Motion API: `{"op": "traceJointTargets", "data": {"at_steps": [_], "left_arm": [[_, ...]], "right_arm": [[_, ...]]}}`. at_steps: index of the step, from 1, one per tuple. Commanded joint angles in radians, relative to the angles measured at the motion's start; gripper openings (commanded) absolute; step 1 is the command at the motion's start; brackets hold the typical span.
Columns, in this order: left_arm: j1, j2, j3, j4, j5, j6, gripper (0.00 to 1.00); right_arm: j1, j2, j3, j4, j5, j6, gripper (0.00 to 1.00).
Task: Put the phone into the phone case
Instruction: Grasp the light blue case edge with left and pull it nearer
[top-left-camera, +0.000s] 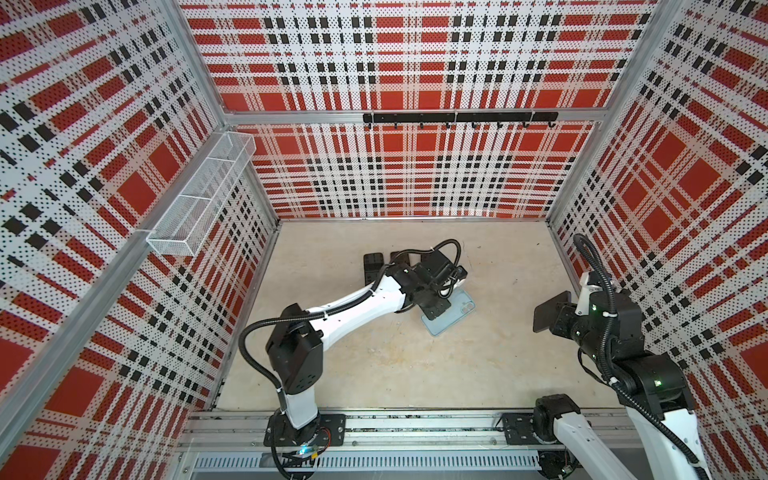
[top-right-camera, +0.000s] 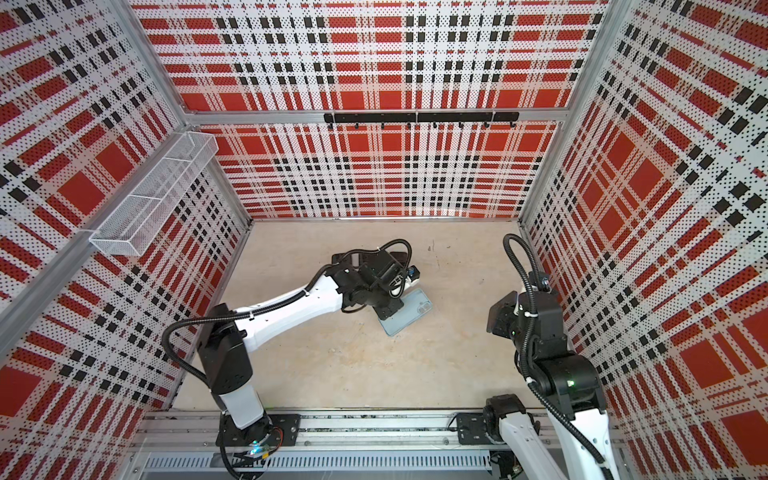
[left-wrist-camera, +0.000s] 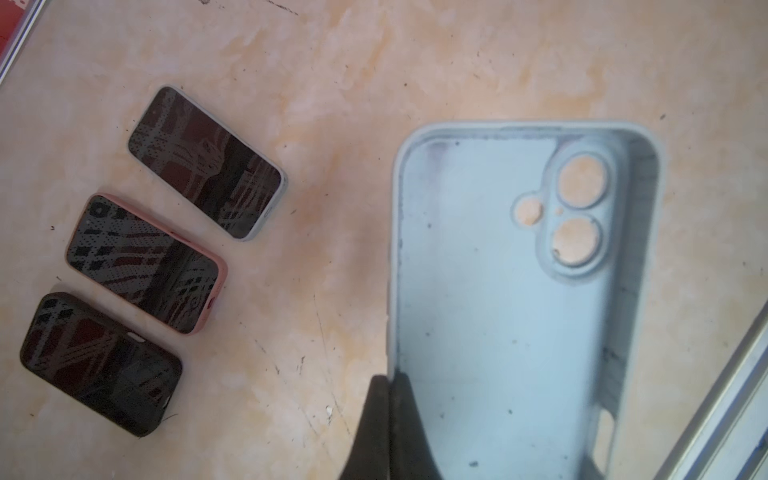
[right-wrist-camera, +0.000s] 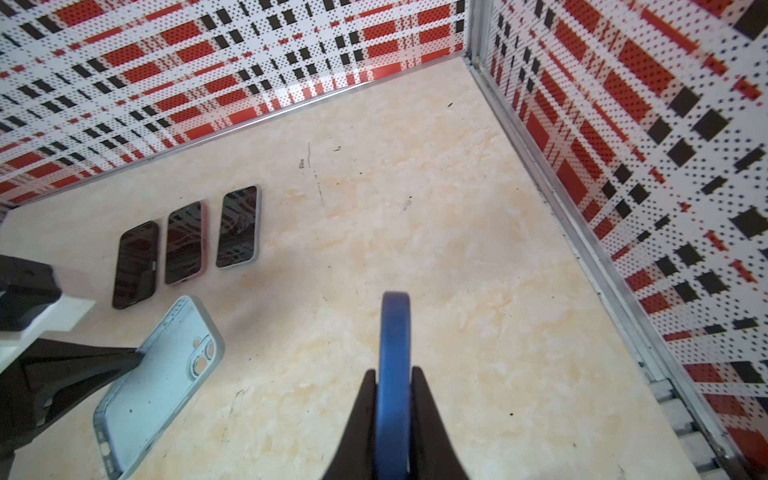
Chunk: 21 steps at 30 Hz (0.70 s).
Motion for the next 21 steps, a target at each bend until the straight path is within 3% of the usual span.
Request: {"op": "traceJointTargets", "data": {"at_steps": [1, 12, 21], "left_arm": [[-0.036, 0.008, -0.063, 0.015, 0.042, 0.219, 0.00], [-0.049, 0.107, -0.105, 0.055, 0.032, 0.341, 0.00], [-0.036, 0.199, -0.091, 0.092, 0.006, 0.348, 0.00]], "right_arm": [[0.000, -0.008, 0.026, 0.042, -0.117, 0.035, 0.00], [0.000, -0.007, -0.119, 0.129, -0.350, 0.173, 0.00], [0.000, 0.019, -0.179, 0.173, -0.403, 0.203, 0.00]]}}
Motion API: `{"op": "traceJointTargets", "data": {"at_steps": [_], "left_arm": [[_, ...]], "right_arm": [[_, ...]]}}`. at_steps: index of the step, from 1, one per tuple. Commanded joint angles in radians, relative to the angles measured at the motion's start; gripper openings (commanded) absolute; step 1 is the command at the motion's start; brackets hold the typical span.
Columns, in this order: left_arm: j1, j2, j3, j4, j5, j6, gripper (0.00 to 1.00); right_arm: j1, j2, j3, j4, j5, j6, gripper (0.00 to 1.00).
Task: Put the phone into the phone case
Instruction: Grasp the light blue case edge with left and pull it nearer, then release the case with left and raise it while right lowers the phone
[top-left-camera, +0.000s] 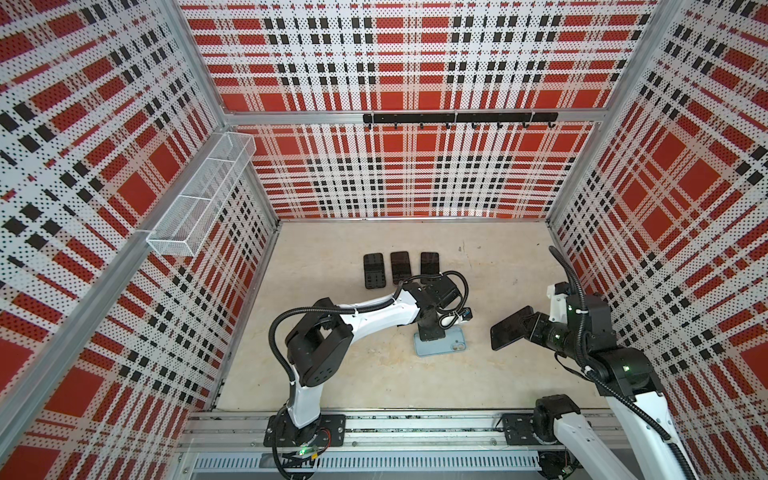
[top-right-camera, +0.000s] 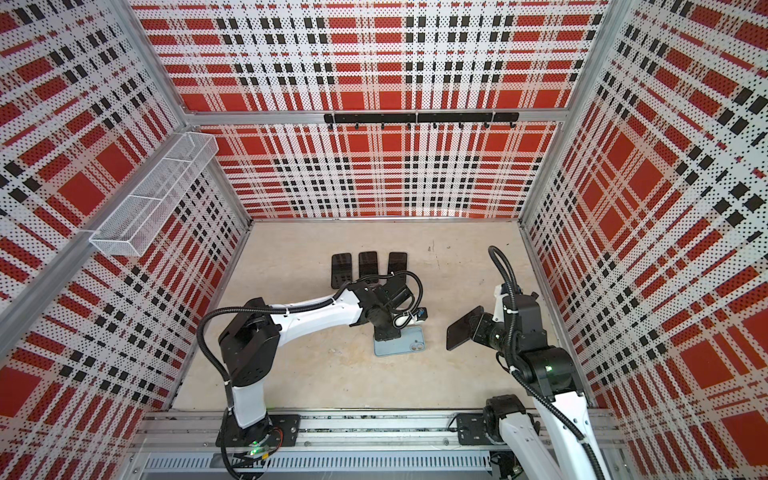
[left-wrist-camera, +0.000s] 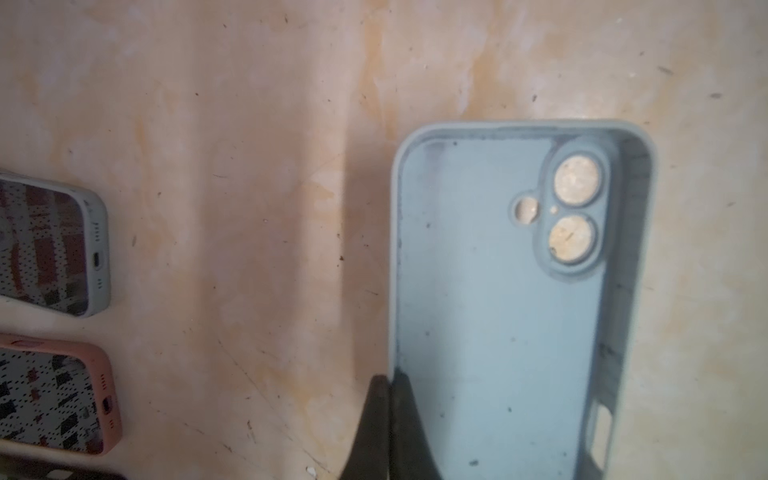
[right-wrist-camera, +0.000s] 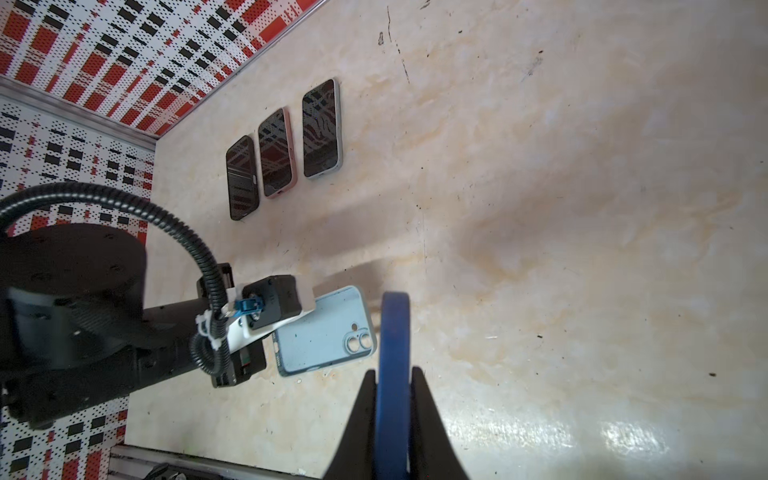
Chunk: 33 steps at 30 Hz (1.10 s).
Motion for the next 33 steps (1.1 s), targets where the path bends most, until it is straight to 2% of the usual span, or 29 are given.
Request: {"op": "traceJointTargets", "data": {"at_steps": [1, 4, 6, 7, 9, 11, 12, 15, 17, 20, 23, 26, 28, 33], "left_arm": [[0.004, 0.046, 0.014, 0.033, -0.021, 0.025, 0.00], [0.016, 0.067, 0.010, 0.048, -0.027, 0.023, 0.02], [0.023, 0.068, 0.007, 0.059, -0.034, 0.013, 0.09], [0.027, 0.064, 0.008, 0.065, -0.041, 0.007, 0.17], [0.036, 0.047, 0.010, 0.085, -0.071, -0.020, 0.38], [0.049, 0.007, 0.000, 0.113, -0.105, -0.042, 0.49], [0.057, -0.026, -0.013, 0.138, -0.133, -0.057, 0.58], [0.084, -0.145, -0.050, 0.203, -0.207, -0.112, 0.74], [0.110, -0.238, -0.081, 0.241, -0.235, -0.174, 0.80], [0.170, -0.402, -0.148, 0.290, -0.213, -0.312, 0.99], [0.249, -0.561, -0.233, 0.328, -0.127, -0.478, 0.99], [0.348, -0.691, -0.339, 0.369, -0.006, -0.681, 0.99], [0.410, -0.770, -0.421, 0.396, 0.036, -0.822, 0.99], [0.506, -0.952, -0.657, 0.480, 0.058, -1.118, 0.99]], "right_arm": [[0.000, 0.017, 0.014, 0.097, -0.033, 0.017, 0.00], [0.000, 0.026, 0.013, 0.105, -0.014, 0.018, 0.00], [0.000, 0.025, 0.013, 0.108, 0.005, 0.022, 0.00], [0.000, 0.024, 0.014, 0.109, 0.015, 0.023, 0.00], [0.000, 0.026, 0.018, 0.111, 0.026, 0.021, 0.00], [0.000, 0.037, 0.025, 0.116, 0.027, 0.013, 0.00], [-0.001, 0.046, 0.031, 0.120, 0.024, 0.007, 0.00], [0.000, 0.069, 0.048, 0.139, 0.004, -0.010, 0.00], [0.000, 0.085, 0.054, 0.170, -0.035, -0.025, 0.00], [0.001, 0.111, 0.045, 0.229, -0.104, -0.038, 0.00], [0.001, 0.131, 0.020, 0.306, -0.177, -0.011, 0.00], [0.005, 0.148, -0.027, 0.411, -0.237, 0.057, 0.00], [0.021, 0.161, -0.066, 0.489, -0.261, 0.109, 0.00], [0.134, 0.215, -0.119, 0.612, -0.204, 0.179, 0.00]]}}
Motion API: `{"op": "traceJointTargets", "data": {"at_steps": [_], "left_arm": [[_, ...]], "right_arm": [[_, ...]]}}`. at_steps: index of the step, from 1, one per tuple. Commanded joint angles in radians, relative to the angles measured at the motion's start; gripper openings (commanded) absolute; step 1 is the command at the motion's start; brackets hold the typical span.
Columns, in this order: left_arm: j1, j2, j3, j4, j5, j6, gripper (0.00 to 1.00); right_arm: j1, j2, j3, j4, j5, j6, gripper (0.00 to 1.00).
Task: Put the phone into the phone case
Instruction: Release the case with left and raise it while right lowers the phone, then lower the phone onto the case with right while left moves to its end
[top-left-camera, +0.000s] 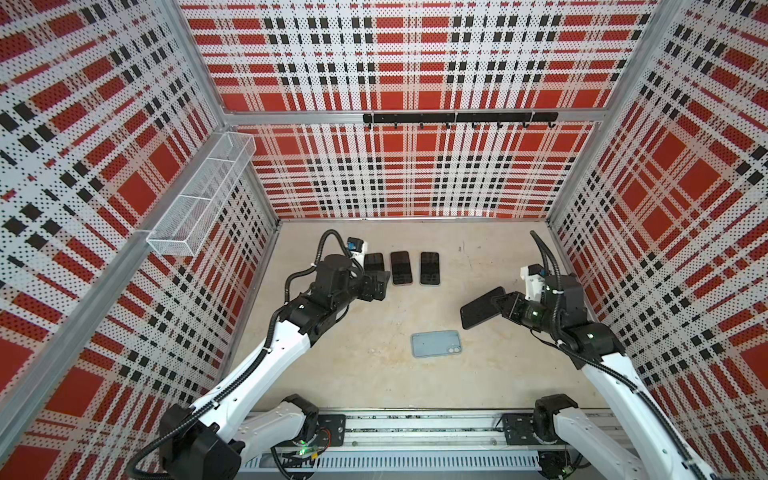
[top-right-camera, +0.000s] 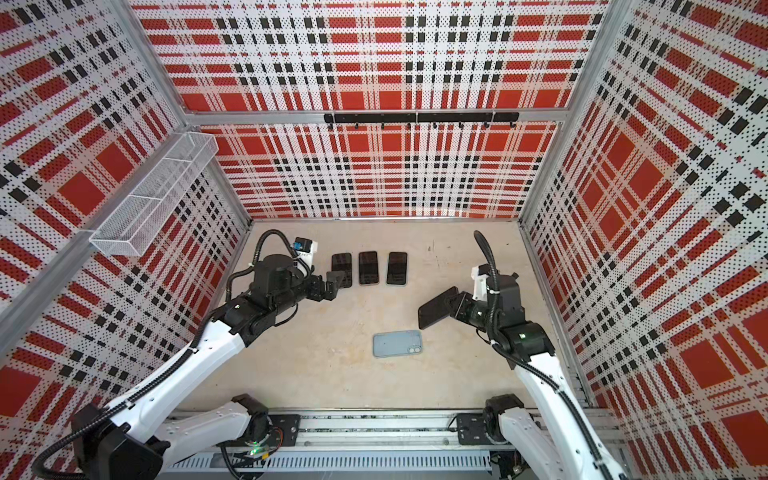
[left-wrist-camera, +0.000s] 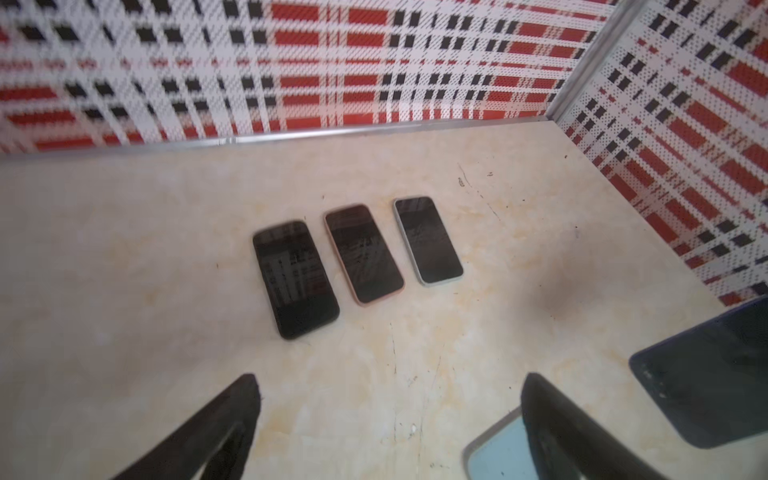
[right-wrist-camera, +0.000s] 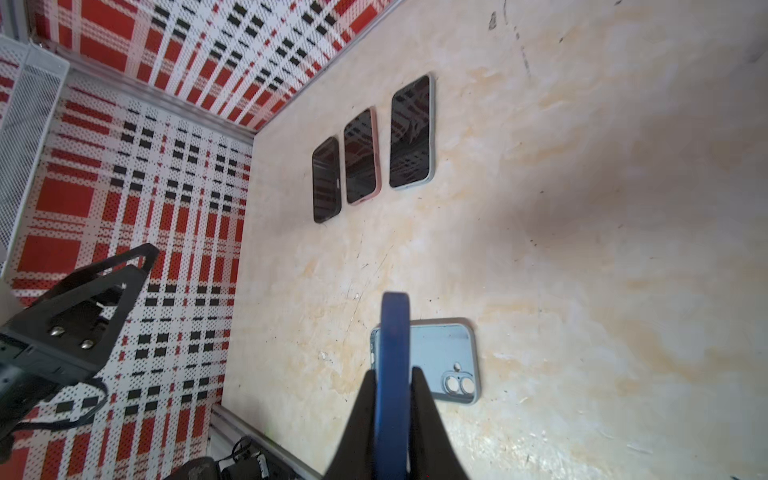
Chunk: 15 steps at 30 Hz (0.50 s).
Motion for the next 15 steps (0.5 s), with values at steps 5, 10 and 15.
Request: {"op": "traceJointTargets", "data": {"at_steps": [5, 10, 15], "left_arm": [[0.057, -0.202, -0.250, 0.071, 0.068, -0.396, 0.99], [0.056, -0.203, -0.320, 0.071, 0.128, -0.465, 0.99], [0.010, -0.135, -0.324, 0.084, 0.187, -0.490, 1.00]], "right_arm": [[0.154, 0.079, -0.088, 0.339, 0.024, 0.131, 0.00], [0.192, 0.141, -0.136, 0.474, 0.002, 0.162, 0.00], [0.202, 0.216, -0.172, 0.577, -0.047, 0.168, 0.00]]}}
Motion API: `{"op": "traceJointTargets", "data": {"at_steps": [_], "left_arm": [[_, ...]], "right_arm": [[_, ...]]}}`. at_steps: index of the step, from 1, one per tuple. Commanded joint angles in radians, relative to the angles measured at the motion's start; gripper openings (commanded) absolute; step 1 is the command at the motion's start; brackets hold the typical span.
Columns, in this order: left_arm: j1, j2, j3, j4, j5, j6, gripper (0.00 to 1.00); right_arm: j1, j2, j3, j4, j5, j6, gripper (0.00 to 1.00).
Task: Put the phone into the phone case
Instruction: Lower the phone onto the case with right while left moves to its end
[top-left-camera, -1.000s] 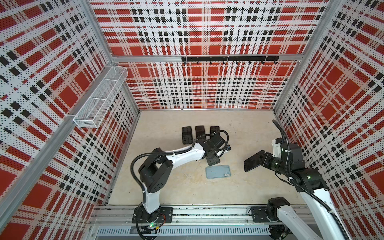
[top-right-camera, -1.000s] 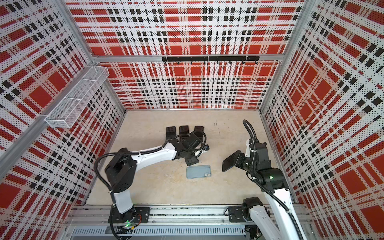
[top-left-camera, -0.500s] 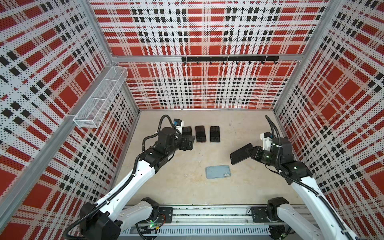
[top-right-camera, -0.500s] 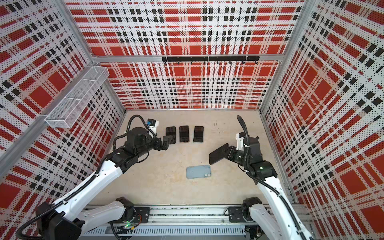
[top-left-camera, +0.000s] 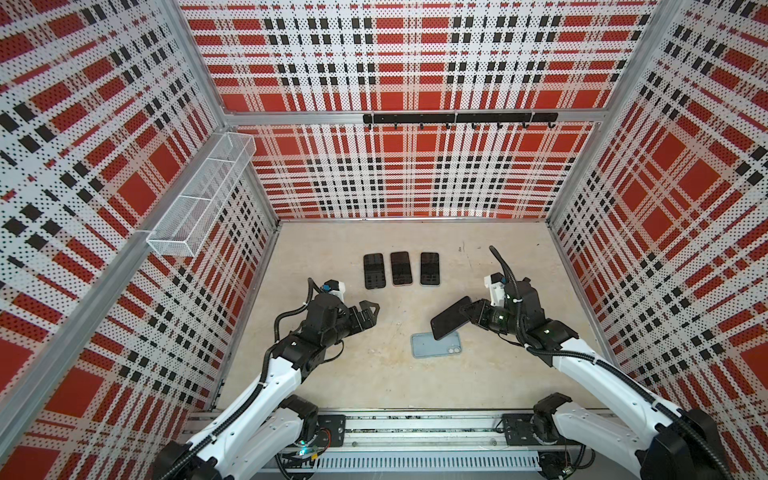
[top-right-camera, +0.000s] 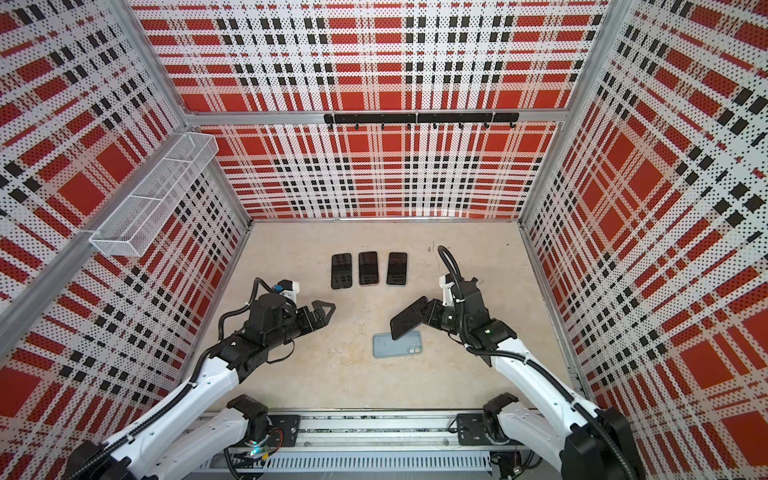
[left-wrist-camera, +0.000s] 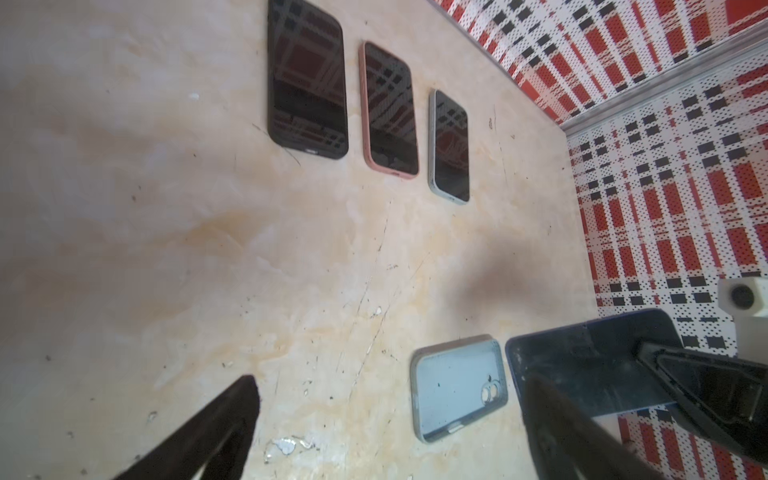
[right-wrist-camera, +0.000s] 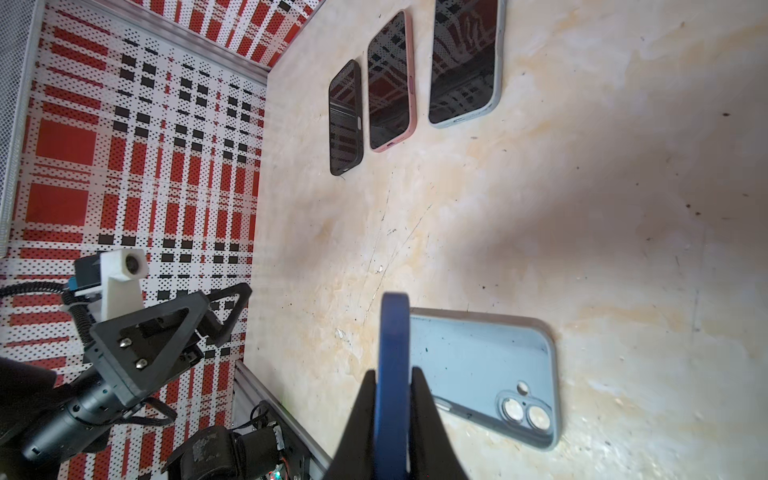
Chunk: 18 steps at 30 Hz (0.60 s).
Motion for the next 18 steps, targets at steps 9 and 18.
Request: {"op": "traceJointTargets", "data": {"at_steps": [9, 18], "left_arm": [[-0.155, 0.177, -0.044, 0.181, 0.079, -0.149, 1.00], [-0.263, 0.347, -0.064, 0.355, 0.094, -0.264, 1.00]], "right_arm": [[0.051, 0.127, -0.109, 0.336, -0.043, 0.046, 0.00], [0.122, 0.182, -0.232, 0.520, 0.025, 0.064, 0.00]]}}
